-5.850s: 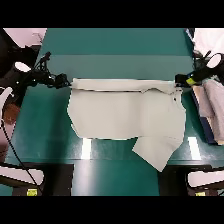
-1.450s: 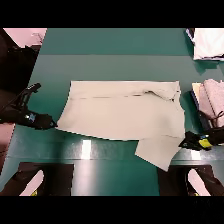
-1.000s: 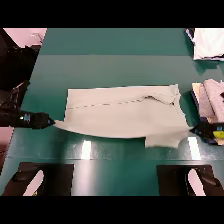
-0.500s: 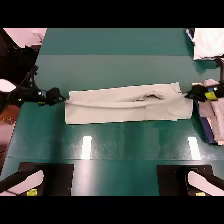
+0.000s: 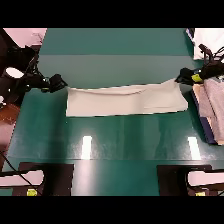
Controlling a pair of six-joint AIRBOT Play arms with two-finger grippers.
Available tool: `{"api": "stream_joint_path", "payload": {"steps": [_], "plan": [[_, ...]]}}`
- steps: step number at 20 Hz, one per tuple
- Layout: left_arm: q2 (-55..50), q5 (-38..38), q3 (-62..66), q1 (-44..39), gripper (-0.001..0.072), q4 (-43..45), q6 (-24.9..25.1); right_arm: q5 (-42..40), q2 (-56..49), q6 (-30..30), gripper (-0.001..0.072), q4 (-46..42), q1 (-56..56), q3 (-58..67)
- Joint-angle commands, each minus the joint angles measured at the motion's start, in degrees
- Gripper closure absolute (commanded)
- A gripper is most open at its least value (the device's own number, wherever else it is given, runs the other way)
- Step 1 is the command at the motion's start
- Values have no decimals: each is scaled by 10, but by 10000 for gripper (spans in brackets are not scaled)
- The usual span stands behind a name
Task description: Fold the shirts.
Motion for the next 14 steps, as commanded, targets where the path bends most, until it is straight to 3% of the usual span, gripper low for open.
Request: {"api": "stream_joint_path", "payload": {"steps": [1,4,5,7,9,10,11,14], "plan": [[-11,13,14,0,188,-23,-3,3,-62,2,160,66,-16,70],[-11,-64,28,0,187,-27,2,78,-71,-21,161,76,-52,99],[-11,-92,29,0,247,-27,2,111,-71,-29,161,66,-67,97],[-11,-135,29,-3,688,-30,20,152,-71,-39,160,53,-96,75],[-11,-147,29,-16,673,-29,32,158,-71,-57,156,55,-126,33],[-11,-150,29,-28,673,-29,32,151,-71,-66,92,55,-137,9],[-11,-151,29,-42,674,-29,32,141,-71,-74,76,58,-148,-11],[-11,-143,29,-92,674,-28,32,115,-75,-112,76,86,-162,-58]]}}
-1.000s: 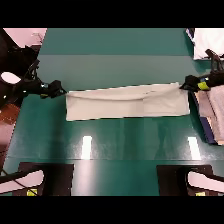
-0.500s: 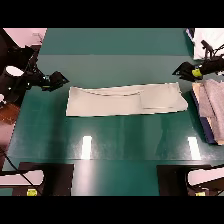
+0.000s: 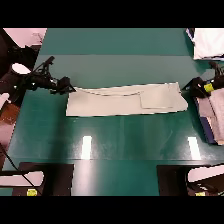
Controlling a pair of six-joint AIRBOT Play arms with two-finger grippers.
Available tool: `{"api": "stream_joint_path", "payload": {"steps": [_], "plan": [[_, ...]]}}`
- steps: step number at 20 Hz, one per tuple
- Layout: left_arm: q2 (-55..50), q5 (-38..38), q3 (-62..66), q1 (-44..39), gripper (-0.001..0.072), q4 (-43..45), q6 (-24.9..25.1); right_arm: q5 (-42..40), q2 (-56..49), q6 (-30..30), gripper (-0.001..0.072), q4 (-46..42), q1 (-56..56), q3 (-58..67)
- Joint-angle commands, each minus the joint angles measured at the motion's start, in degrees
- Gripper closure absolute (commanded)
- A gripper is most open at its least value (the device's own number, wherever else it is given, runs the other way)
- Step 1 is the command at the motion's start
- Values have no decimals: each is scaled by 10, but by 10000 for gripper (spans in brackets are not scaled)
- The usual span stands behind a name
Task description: Fold the shirts.
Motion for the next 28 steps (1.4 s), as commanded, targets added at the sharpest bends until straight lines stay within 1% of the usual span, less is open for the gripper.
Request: {"api": "stream_joint_path", "payload": {"steps": [1,5,8,9,11,13,14,15,16,18,20,21,22,25,28], "plan": [[0,2,1,-54,674,2,5,-12,-10,-42,77,24,-19,-45],[0,20,1,-104,674,5,5,-12,-43,-43,78,24,-14,-40],[0,17,1,-115,673,4,4,1,-69,-43,84,28,-13,-18],[0,17,1,-115,674,3,4,6,-76,-43,95,43,-12,-12],[0,19,1,-115,682,3,0,7,-87,-43,140,71,-5,-11],[0,18,1,-115,682,3,0,8,-98,-47,143,68,12,-11],[0,18,1,-115,682,3,0,8,-103,-54,156,68,22,-11],[0,17,1,-116,682,3,-1,6,-106,-64,256,69,32,-11],[0,17,1,-116,682,3,-2,-1,-107,-75,406,68,40,-11],[0,18,1,-116,682,3,-16,-1,-106,-79,497,69,44,-3],[0,20,1,-116,682,3,-15,13,-106,-80,554,69,47,15],[0,23,1,-118,682,3,-15,24,-106,-89,667,69,47,26],[0,29,1,-124,683,3,-16,37,-106,-92,696,69,47,39],[-9,53,10,-158,684,3,-17,82,-103,-83,698,70,49,86],[-55,64,72,-195,684,3,-28,95,-72,-37,699,69,64,120]]}}
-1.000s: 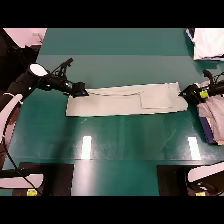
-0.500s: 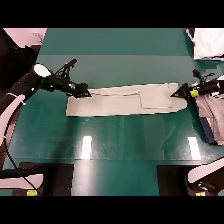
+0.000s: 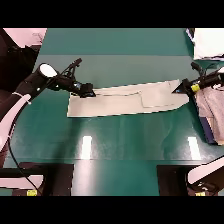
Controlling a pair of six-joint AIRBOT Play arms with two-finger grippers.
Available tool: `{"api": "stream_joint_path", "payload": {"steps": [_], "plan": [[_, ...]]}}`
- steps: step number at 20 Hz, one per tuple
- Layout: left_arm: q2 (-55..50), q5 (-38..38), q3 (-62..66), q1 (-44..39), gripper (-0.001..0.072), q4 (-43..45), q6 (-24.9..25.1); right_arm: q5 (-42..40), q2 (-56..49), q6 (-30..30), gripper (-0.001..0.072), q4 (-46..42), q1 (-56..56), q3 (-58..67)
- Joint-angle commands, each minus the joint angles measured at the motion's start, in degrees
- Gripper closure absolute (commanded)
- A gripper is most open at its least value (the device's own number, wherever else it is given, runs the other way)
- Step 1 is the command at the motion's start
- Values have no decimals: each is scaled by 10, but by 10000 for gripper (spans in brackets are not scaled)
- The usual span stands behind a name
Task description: Fold the shirts.
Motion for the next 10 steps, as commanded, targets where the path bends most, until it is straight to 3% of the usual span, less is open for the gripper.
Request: {"api": "stream_joint_path", "payload": {"steps": [1,5,10], "plan": [[-53,18,71,-41,683,1,-12,31,34,40,699,5,18,42],[-170,17,206,-90,683,0,-28,47,81,67,700,5,65,99],[-272,36,269,-139,683,-1,-53,47,98,102,699,4,159,209]]}}
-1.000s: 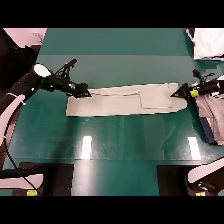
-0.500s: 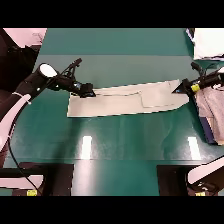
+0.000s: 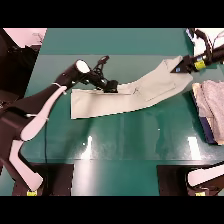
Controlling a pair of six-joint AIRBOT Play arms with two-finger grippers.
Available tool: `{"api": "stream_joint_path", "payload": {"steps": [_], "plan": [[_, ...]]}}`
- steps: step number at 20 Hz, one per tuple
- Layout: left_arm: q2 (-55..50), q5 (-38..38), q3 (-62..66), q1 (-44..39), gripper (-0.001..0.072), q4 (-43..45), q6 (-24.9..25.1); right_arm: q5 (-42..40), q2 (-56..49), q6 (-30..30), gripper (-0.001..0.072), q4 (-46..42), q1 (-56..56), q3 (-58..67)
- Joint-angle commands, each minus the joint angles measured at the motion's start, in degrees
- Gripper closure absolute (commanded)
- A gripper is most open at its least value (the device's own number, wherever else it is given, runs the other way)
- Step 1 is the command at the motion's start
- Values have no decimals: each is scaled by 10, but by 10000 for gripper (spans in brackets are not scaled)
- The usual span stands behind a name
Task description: Fold the shirts.
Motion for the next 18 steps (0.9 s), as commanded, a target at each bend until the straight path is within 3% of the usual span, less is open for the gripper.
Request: {"api": "stream_joint_path", "payload": {"steps": [1,8,13,18], "plan": [[-63,21,38,-31,683,-2,-21,-2,10,22,700,0,71,74],[-69,26,38,-31,682,-3,-20,-30,10,-10,700,-5,186,66],[-63,-42,49,-4,684,5,-21,-37,8,-25,699,-6,229,60],[23,-71,50,38,684,87,-21,-51,8,-27,700,-5,244,60]]}}
